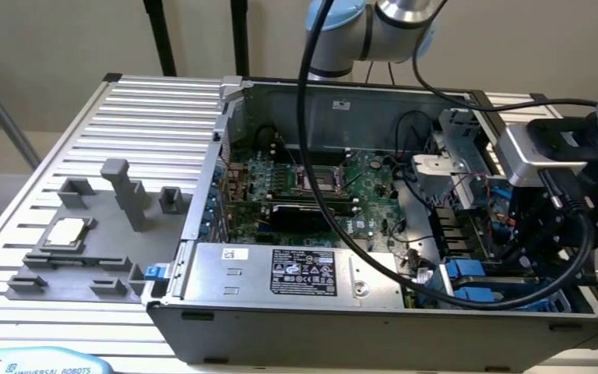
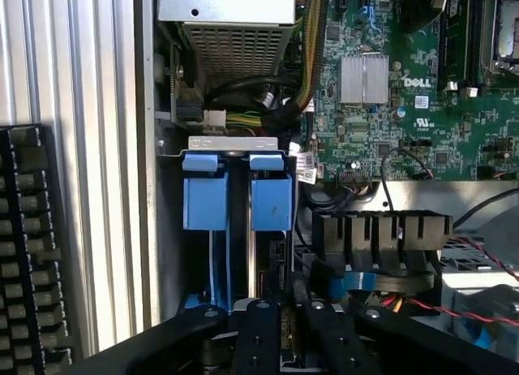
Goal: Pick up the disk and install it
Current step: 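Insert the first disk wire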
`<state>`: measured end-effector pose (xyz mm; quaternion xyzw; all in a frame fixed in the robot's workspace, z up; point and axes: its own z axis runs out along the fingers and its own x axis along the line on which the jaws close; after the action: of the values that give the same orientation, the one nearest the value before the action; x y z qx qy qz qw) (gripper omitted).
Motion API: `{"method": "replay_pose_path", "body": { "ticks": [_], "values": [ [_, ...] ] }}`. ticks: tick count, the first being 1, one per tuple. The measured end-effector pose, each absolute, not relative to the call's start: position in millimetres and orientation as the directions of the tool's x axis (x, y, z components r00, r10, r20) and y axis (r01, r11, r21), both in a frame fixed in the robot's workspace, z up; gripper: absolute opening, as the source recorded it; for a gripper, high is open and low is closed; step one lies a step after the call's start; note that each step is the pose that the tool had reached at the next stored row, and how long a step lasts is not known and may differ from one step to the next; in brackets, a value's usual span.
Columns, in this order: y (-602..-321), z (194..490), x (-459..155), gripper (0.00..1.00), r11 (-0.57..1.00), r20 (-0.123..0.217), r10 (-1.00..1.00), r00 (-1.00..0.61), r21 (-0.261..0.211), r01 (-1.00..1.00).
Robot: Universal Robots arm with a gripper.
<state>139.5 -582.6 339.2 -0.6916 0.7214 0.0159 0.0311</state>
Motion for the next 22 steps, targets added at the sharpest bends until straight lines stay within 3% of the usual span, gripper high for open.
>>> {"method": "replay_pose_path", "body": {
  "ticks": [22],
  "values": [
    [-577.3, 335.7, 139.7, 0.17, 0.082, -0.041, -0.996, -0.081, -0.022, -0.996]
  ]
}}
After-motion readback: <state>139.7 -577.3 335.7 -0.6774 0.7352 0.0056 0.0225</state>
